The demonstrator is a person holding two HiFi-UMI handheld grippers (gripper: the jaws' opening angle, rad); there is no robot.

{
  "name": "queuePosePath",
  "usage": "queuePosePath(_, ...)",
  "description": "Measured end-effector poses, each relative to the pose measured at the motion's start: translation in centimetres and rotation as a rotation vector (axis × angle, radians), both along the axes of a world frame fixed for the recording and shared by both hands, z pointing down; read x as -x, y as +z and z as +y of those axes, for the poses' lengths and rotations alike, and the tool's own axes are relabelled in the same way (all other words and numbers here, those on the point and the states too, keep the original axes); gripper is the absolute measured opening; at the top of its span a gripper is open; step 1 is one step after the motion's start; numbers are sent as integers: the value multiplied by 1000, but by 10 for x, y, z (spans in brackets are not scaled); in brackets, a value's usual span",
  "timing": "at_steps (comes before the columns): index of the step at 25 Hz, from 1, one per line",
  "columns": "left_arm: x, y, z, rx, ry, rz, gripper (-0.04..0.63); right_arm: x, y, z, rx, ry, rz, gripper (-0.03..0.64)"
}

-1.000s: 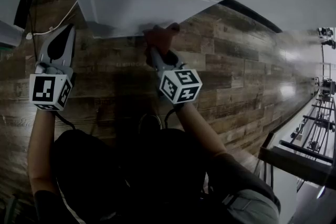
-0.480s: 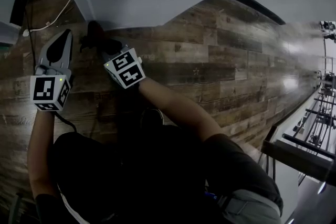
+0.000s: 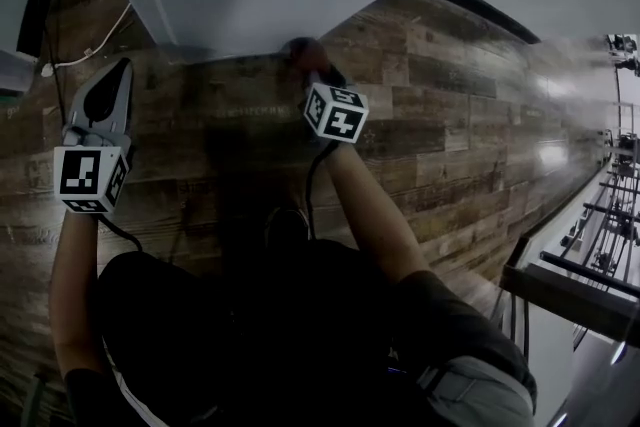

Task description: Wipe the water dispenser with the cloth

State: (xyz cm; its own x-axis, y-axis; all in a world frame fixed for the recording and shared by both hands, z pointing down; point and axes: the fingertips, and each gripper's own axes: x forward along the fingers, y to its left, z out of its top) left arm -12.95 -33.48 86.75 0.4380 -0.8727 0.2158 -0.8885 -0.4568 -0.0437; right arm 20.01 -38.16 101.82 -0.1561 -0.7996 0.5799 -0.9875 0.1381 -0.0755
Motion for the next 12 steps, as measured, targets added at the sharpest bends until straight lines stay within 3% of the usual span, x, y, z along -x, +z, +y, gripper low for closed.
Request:
queuePosePath(3,-5,-2,-1,-2,17,-10,20,-34,-1,0,-4,76,13,64)
queuePosePath(6,-4,-3,-2,-2,21,-13,20,-37,-2,13,9,74,16,64)
queuePosePath(9,5,-1,-6,2,-15,15,20,13,-6,41,31,-71,-60,64)
queuePosePath(12,14,10,-3,26,-46,32,20,99,-12,69,44,-310,-144,64)
